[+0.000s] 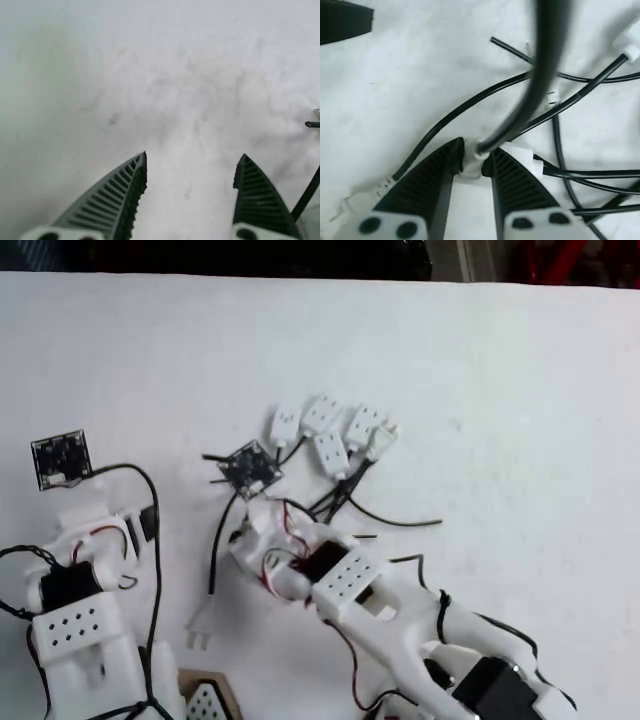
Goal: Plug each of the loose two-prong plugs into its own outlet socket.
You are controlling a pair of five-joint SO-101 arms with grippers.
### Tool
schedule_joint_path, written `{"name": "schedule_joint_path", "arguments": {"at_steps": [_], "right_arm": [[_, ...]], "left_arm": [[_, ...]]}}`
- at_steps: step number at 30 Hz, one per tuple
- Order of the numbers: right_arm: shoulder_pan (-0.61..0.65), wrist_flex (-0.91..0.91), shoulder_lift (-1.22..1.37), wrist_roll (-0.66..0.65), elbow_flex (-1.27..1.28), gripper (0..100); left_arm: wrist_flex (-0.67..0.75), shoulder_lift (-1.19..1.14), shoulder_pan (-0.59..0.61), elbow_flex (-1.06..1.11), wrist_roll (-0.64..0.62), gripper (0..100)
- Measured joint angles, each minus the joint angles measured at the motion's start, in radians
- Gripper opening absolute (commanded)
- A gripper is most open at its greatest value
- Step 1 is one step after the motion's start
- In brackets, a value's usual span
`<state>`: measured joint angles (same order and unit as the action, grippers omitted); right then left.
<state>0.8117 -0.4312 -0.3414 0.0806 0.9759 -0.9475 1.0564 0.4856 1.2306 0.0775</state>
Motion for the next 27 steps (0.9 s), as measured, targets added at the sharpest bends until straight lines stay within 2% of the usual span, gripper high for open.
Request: {"name": "schedule_joint_path", "arguments": {"at_steps": [5,17,23,27], "right_arm": [[-0.032,-0.034,-0.008,-0.051,-0.006,1.7],[-0.011,-0.049,-0.005,-0.060,-0.012,1.7],[-0.009,-0.049,-0.005,-0.166,-0.012,1.7],[-0.009,-0.049,-0.005,-0.181,-0.012,1.7]], "left_arm": [[0.000,0.000,0.000,0.000,0.000,28],[0.000,0.000,0.000,0.000,0.000,28],[0.000,0.000,0.000,0.000,0.000,28],[0.000,0.000,0.000,0.000,0.000,28]]}}
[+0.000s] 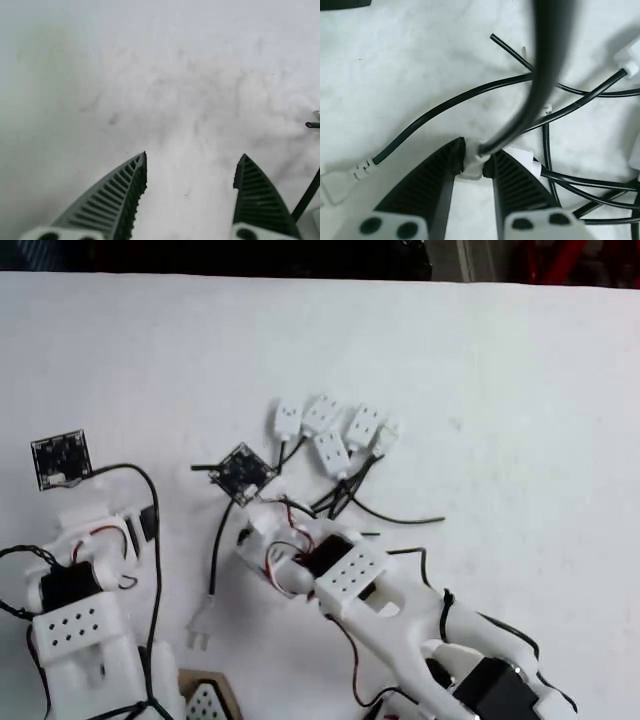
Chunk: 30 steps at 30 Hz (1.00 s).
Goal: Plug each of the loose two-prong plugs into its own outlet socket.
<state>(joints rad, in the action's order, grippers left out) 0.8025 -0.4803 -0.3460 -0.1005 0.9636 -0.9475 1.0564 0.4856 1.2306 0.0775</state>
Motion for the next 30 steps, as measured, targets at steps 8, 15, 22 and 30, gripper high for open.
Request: {"name": "schedule_joint_path", "arguments": {"at_steps": [8,15,22,30], "right_arm": [[0.003,-0.005,0.135,-0.006,-0.041,1.7],[0.003,-0.120,0.173,0.060,-0.114,1.7],[0.000,-0.236,0.175,0.130,-0.115,1.7],[-0.048,-0.292,0.173,0.109,-0.118,1.7]], "left_arm": [[0.000,0.000,0.000,0.000,0.000,28],[0.000,0.000,0.000,0.000,0.000,28],[0.000,0.000,0.000,0.000,0.000,28],[0.000,0.000,0.000,0.000,0.000,28]]}}
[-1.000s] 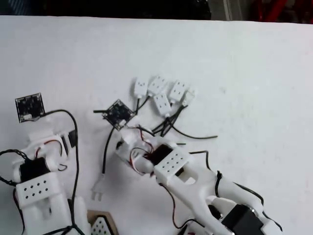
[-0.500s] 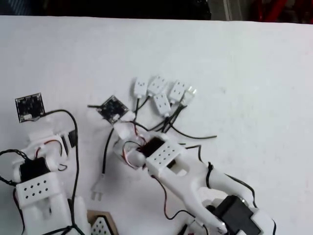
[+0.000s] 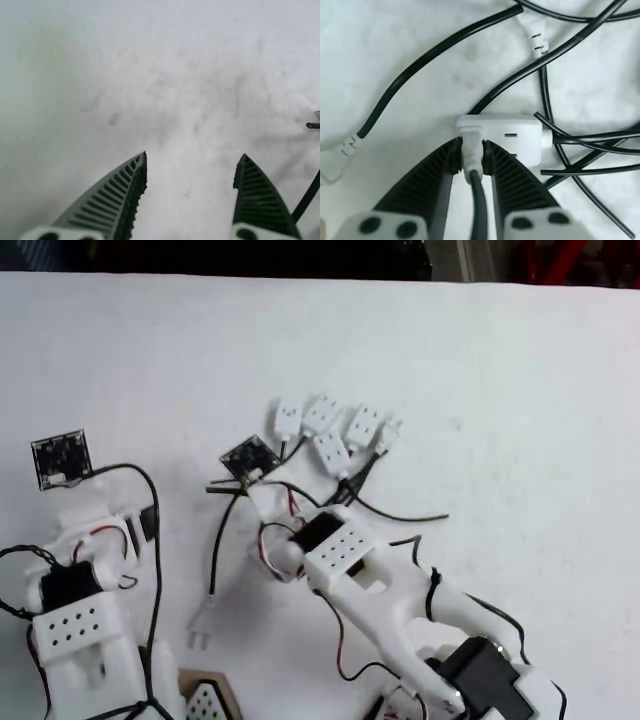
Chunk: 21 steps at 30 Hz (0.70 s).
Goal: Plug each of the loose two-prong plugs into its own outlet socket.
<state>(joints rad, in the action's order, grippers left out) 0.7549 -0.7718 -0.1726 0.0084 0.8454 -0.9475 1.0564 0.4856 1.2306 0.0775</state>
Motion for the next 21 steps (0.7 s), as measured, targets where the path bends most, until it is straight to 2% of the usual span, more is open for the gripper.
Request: {"name": "schedule_joint_path", "arguments": {"at_steps": [9,15,21], "right_arm": [[0.000,-0.003,-0.012,-0.003,-0.006,1.7],[-0.018,-0.028,-0.201,-0.005,-0.017,1.7],[-0.104,-0.034,-0.400,-0.031,-0.101,1.7]], "left_arm": [[0.000,0.000,0.000,0.000,0.000,28],[0.000,0.000,0.000,0.012,0.000,28],[0.032,0.000,0.002,0.028,0.000,28]]}}
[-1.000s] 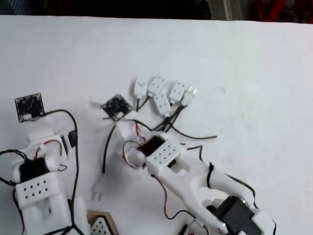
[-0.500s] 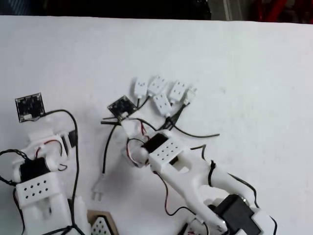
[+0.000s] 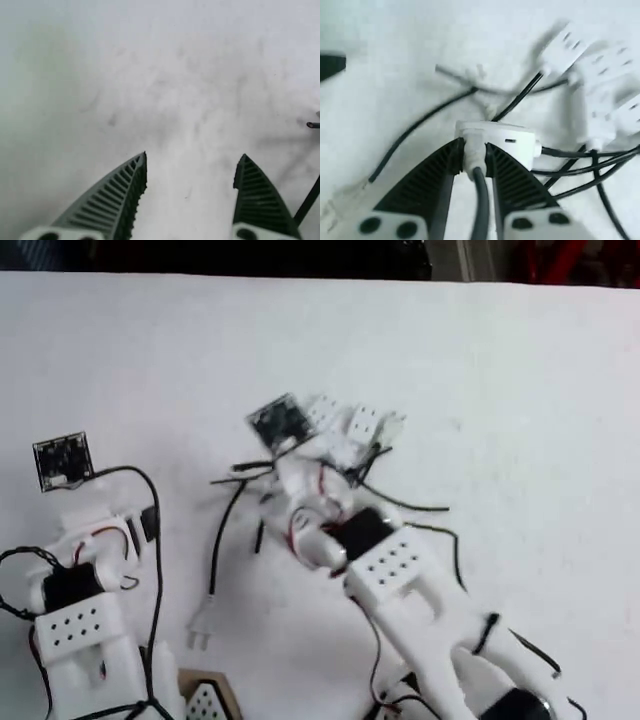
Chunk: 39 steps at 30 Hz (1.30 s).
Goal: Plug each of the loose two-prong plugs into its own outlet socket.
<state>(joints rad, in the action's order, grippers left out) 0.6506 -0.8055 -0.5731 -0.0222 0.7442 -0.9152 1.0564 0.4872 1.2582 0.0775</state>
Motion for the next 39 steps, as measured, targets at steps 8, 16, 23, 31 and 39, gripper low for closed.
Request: {"name": "schedule_joint_path", "arguments": {"at_steps": [8,16,23,31,39], "right_arm": [[-0.110,0.000,-0.018,-0.014,-0.130,1.9],[-0.201,0.029,-0.018,0.052,-0.262,1.9],[-0.259,0.048,-0.018,0.055,-0.334,1.8],[-0.273,0.048,-0.018,0.055,-0.448,1.7],[-0.292,0.052,-0.018,0.055,-0.502,2.0]], "left_arm": [[0.002,0.000,0.000,0.000,0.000,28],[0.002,0.000,0.000,0.000,0.000,28],[0.002,0.000,0.000,0.000,0.000,28],[0.002,0.000,0.000,0.000,0.000,28],[0.002,0.000,0.000,0.000,0.000,28]]}}
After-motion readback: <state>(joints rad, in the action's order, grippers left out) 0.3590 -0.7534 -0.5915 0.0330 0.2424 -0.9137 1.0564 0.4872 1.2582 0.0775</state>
